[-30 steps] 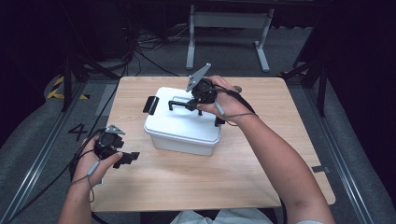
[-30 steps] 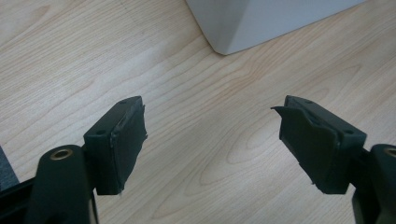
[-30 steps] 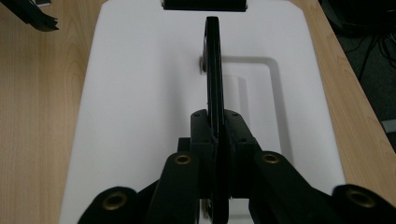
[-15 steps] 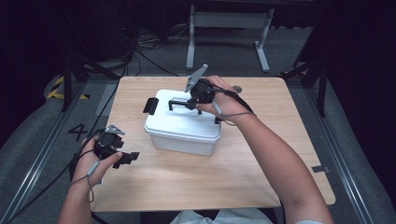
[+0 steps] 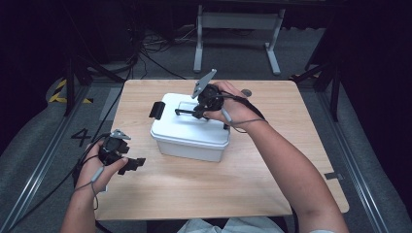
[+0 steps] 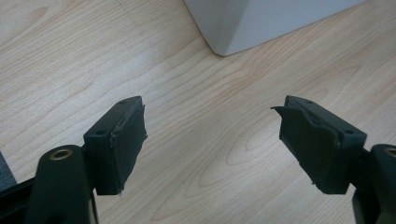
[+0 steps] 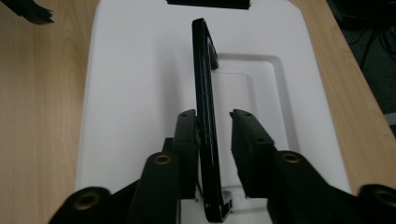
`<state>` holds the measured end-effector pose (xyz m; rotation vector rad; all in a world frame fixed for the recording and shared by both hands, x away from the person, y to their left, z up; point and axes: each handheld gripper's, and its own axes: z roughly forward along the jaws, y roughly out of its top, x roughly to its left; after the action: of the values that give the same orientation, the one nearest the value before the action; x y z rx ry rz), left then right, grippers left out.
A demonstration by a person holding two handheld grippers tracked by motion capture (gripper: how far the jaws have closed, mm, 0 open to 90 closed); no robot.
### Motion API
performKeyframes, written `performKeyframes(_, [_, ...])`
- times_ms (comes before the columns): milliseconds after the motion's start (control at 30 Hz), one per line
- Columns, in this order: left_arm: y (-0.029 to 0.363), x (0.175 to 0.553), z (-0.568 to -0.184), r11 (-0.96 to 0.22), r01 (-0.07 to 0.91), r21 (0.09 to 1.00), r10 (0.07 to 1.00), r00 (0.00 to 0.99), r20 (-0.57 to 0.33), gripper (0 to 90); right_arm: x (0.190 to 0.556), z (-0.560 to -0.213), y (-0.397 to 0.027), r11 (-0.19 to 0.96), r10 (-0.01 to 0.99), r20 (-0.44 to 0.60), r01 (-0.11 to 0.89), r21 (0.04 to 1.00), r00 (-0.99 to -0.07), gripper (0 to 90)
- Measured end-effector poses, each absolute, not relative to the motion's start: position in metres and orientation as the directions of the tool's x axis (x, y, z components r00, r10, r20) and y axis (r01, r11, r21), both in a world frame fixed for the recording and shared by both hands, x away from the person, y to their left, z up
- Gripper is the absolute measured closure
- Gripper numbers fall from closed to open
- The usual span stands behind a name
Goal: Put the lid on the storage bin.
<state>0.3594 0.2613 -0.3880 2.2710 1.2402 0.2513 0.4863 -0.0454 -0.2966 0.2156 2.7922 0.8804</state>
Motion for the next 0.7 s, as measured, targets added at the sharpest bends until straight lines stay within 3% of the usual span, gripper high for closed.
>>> performKeyframes(300, [0.262,0.358,-0.389,-0.430,0.727,0.536,0.827,0.555,-0.091,23.3,0.476,-0.284,-0.057,0.760,0.234,-0.103,0.115,0.640,-0.967,53.0])
performKeyframes(700, [0.264,0.354,-0.387,-0.423,0.728,0.540,0.831,0.548,-0.088,23.3,0.459,-0.256,-0.090,0.710,0.328,-0.112,0.166,0.685,-0.938,49.3])
